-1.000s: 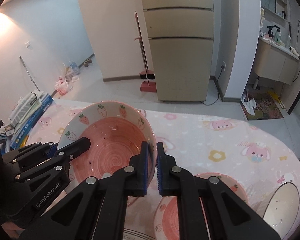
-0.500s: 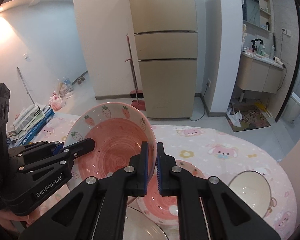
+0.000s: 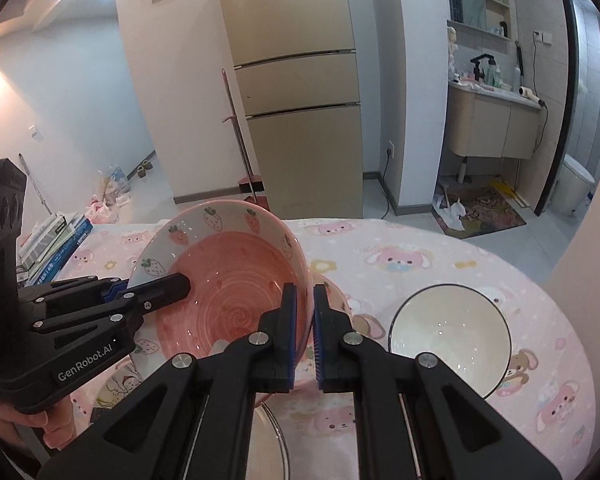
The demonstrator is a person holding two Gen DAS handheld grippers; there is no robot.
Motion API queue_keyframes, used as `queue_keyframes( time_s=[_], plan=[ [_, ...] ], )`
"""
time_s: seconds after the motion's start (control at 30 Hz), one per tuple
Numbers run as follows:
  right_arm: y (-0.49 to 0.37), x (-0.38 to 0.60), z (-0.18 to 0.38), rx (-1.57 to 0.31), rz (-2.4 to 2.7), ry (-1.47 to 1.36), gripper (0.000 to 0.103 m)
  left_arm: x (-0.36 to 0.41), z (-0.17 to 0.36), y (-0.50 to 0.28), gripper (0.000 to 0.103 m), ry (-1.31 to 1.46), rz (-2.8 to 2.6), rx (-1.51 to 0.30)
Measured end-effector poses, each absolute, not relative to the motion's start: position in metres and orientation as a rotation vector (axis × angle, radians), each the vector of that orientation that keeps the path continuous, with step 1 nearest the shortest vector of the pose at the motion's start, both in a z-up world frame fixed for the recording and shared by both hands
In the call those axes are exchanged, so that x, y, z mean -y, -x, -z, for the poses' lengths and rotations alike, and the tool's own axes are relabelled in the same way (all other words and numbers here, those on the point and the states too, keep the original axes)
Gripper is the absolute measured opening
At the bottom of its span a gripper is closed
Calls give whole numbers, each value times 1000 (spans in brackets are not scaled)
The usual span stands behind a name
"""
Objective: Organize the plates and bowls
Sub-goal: 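Lift the pink bowl with both grippers and carry it over the other pink bowl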
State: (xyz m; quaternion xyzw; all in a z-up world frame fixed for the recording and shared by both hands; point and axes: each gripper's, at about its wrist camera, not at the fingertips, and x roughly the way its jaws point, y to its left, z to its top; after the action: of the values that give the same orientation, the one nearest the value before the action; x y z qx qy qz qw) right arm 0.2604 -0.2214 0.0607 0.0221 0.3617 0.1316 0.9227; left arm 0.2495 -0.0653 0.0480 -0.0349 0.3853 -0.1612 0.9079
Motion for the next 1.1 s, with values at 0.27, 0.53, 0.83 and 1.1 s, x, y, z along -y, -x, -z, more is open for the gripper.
queue_keyframes(
  time_s=[0.27, 0.53, 0.83, 1.1],
  plan=[
    [-270, 221, -46, -751, -251, -26, 6, 71, -23, -260, 12, 22, 350, -795],
    [-277, 222, -30, -791, -250, -19, 6, 72, -14, -265, 12, -3, 345, -804],
    [-281, 225, -27, -806, -241, -27, 6, 75, -3, -271, 13, -4, 364, -813],
    [-285, 227, -21, -825, -244, -36, 7, 77, -2, -272, 14, -15, 367, -808]
  ],
)
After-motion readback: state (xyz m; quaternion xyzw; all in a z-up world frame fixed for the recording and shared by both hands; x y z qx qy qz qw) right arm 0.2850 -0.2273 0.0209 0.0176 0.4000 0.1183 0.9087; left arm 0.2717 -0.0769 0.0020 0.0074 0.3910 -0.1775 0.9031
